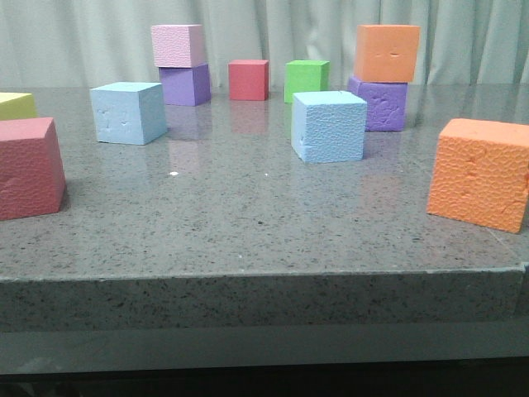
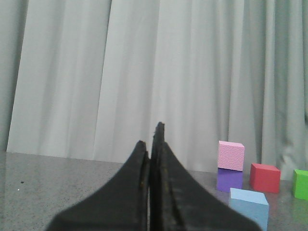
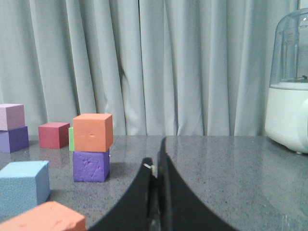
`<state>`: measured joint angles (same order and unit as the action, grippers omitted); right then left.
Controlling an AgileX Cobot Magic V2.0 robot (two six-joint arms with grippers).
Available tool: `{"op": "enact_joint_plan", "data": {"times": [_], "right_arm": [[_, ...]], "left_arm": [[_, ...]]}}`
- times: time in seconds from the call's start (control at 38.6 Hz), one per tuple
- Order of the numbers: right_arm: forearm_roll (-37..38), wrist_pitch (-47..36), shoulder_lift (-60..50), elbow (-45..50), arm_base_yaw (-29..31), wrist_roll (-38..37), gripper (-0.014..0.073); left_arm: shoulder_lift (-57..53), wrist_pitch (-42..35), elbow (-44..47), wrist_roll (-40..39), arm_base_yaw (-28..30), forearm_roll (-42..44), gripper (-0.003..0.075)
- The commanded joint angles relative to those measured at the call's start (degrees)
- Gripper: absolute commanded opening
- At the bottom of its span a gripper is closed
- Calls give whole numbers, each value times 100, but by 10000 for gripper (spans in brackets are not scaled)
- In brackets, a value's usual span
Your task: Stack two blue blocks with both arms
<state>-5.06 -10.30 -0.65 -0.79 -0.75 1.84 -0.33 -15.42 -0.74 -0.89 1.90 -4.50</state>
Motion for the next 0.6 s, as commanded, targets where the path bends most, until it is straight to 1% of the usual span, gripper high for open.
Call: {"op": "enact_joint_plan", "data": {"times": [0.0, 0.05, 0.13, 0.21, 0.36, 0.47, 0.57], "right_arm": [[26, 132, -86, -667, 26, 8, -72], [26, 705, -1, -1093, 26, 8, -71], [26, 1241, 308, -1649, 26, 8, -71], [26, 1760, 811, -2160, 26, 8, -71], [26, 2869, 2037, -3117, 26, 8, -71], [26, 3359, 2723, -3526, 26, 8, -71], [20, 3485, 3088, -3681, 26, 8, -71]], "left_arm": [[-1, -191, -527, -39, 6, -27, -20], [213, 261, -945, -39, 6, -17, -20], [727, 752, -1449, -39, 6, 49, -20], [1463, 1149, -2006, -39, 6, 215, -20], [2857, 2370, -3154, -39, 6, 284, -20], [3471, 2718, -3538, -39, 6, 284, -20], [3783, 2770, -3661, -39, 6, 246, -20]]}}
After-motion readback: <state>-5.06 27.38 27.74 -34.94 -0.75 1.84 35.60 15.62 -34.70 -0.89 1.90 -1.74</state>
